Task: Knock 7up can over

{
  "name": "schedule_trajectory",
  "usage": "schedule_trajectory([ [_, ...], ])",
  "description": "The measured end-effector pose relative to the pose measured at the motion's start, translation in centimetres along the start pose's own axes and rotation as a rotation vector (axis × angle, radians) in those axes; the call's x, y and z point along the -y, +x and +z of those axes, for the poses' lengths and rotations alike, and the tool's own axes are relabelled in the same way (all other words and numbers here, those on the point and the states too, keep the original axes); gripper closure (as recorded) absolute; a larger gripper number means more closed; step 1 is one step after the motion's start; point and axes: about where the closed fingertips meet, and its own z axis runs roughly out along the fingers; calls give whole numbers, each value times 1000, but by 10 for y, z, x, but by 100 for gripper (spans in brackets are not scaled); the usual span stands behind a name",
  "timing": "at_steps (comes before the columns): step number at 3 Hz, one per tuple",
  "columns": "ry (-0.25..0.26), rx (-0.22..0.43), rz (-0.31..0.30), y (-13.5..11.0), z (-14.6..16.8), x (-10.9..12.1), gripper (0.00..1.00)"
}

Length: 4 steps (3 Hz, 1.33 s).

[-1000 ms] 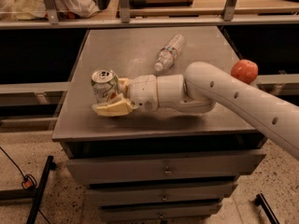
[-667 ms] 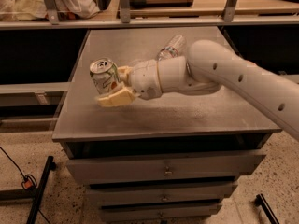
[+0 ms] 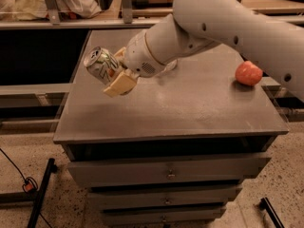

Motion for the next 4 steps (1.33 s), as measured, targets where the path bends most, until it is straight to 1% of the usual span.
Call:
schedule_trajectory([
  [1,-42,-225,6,13,-2,-8,100],
  [2,-179,-459,-80,32,22,-25,100],
  [3,-273,-682,-220,55,32,-30,100],
  [4,-268,-863,-310,70,23,-16,100],
])
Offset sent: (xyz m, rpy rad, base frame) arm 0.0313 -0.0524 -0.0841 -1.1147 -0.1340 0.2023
